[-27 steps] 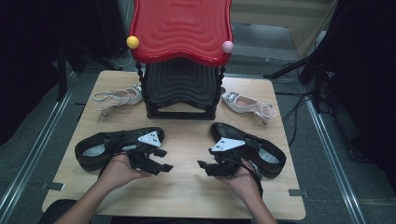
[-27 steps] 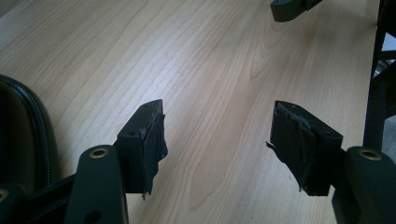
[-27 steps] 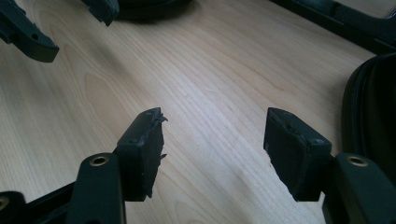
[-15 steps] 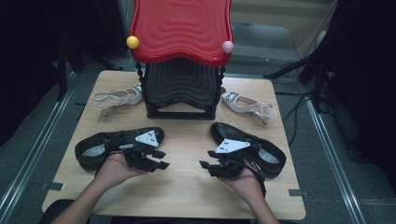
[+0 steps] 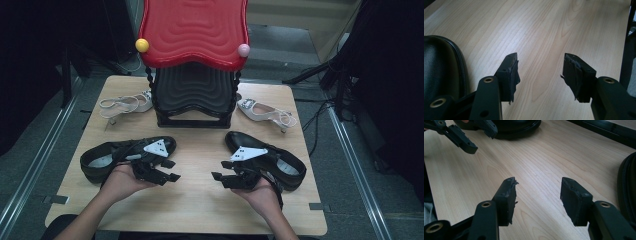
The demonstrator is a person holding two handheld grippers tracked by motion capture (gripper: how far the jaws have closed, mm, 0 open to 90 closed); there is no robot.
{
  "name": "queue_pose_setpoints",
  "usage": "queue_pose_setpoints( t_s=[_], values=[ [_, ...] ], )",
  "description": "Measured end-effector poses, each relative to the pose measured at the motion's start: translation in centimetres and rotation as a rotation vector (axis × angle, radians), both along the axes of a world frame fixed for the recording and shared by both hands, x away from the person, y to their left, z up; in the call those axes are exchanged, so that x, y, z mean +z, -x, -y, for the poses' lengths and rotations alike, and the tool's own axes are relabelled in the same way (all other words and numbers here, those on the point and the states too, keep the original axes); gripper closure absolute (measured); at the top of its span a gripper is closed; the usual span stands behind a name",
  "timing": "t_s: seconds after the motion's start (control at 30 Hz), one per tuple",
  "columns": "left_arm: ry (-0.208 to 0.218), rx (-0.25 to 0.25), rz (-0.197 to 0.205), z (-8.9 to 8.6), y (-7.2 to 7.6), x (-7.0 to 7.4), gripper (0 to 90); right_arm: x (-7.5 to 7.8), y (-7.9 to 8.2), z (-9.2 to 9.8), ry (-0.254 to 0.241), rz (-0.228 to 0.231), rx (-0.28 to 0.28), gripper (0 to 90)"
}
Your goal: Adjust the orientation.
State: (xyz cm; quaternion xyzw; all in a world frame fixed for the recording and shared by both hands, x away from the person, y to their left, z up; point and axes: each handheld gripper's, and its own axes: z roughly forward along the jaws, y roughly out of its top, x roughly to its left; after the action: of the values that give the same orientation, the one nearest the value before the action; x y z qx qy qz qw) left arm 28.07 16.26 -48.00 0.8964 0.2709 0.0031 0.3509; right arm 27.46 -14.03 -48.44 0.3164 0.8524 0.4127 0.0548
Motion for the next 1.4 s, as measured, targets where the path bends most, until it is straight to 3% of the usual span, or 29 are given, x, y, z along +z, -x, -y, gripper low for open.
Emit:
queue_pose_setpoints(
  t_s=[0.03, 0.13, 0.43, 0.5, 0.83, 1.0, 1.07, 1.33, 1.4],
  values=[
    [0.007, 0.000, -0.014, 0.0, 0.0, 0.0, 46.4, -0.1, 0.0, 0.0, 0.026, 0.018, -0.006, 51.3],
    [0.004, 0.001, -0.023, 0.0, -0.1, 0.0, 45.9, -0.3, -0.1, 0.1, 0.046, 0.012, -0.002, 51.8],
    [-0.009, -0.002, -0.017, 0.0, -0.1, 0.0, 46.1, -0.4, -0.1, 0.0, 0.057, 0.004, 0.006, 51.7],
    [-0.007, 0.001, -0.016, -0.1, -0.1, 0.0, 46.8, -0.5, -0.2, 0.0, 0.043, -0.007, 0.027, 55.2],
    [-0.001, 0.020, -0.006, -1.2, 0.1, 1.1, 47.0, -0.4, -0.5, -0.1, 0.058, 0.009, 0.036, 51.5],
    [0.005, 0.047, -0.005, -2.2, 0.2, 1.6, 46.8, -0.7, -0.7, -0.7, 0.094, 0.023, 0.060, 45.9],
    [0.004, 0.056, 0.001, -2.9, 0.4, 2.0, 46.9, -0.9, -0.8, -1.0, 0.093, 0.020, 0.092, 46.9],
    [-0.009, 0.094, 0.017, -5.0, 0.7, 3.2, 47.1, -0.6, -1.0, -1.7, 0.078, 0.012, 0.115, 48.1],
    [0.031, 0.118, 0.007, -6.1, 0.4, 3.8, 47.3, -0.5, -1.1, -1.9, 0.078, 0.012, 0.115, 48.0]
  ],
)
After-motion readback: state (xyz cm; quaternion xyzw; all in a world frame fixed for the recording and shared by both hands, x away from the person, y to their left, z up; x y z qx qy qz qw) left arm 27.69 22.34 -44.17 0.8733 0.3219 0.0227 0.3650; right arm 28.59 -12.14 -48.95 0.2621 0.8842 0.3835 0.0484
